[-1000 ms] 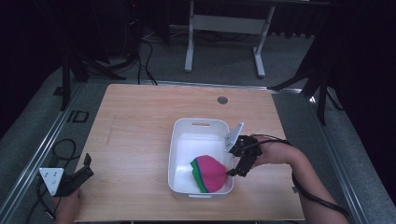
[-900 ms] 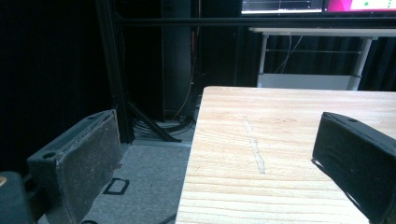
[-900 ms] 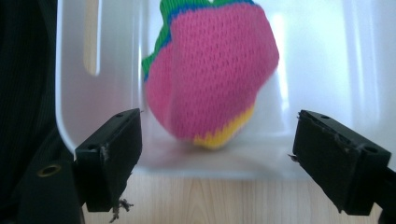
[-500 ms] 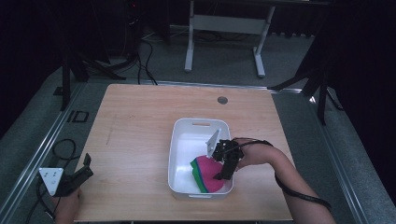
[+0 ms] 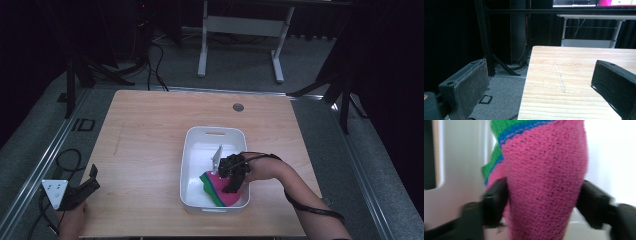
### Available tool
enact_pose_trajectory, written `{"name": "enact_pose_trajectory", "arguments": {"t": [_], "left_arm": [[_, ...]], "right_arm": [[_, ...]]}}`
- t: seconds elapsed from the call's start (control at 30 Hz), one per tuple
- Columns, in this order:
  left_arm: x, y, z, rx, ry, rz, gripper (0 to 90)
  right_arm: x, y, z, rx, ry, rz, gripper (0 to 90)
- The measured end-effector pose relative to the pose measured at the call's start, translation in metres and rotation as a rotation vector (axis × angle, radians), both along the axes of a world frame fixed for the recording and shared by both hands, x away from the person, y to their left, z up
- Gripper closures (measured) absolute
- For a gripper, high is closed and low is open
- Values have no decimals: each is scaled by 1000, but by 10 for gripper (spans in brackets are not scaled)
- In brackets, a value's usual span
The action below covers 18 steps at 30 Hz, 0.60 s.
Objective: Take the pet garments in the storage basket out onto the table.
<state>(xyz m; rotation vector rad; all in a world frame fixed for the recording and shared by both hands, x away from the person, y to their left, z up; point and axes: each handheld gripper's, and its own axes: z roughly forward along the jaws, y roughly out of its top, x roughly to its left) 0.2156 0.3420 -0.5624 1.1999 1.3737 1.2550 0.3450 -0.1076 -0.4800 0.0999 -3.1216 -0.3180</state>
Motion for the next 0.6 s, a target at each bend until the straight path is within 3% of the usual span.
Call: {"name": "enact_pose_trajectory", "arguments": {"t": [0.03, 0.1, 0.3, 0.6], "left_arm": [[0, 0, 0, 1, 2, 0, 18], [0, 0, 0, -2, 0, 0, 18], [0, 0, 0, -1, 1, 0, 18], [0, 0, 0, 5, 4, -3, 18]], "right_arm": [[0, 1, 1, -6, 0, -2, 608], [-1, 2, 3, -11, -9, -6, 666], [-2, 1, 16, 6, 3, -20, 702], [-1, -6, 60, 94, -11, -20, 703]]}}
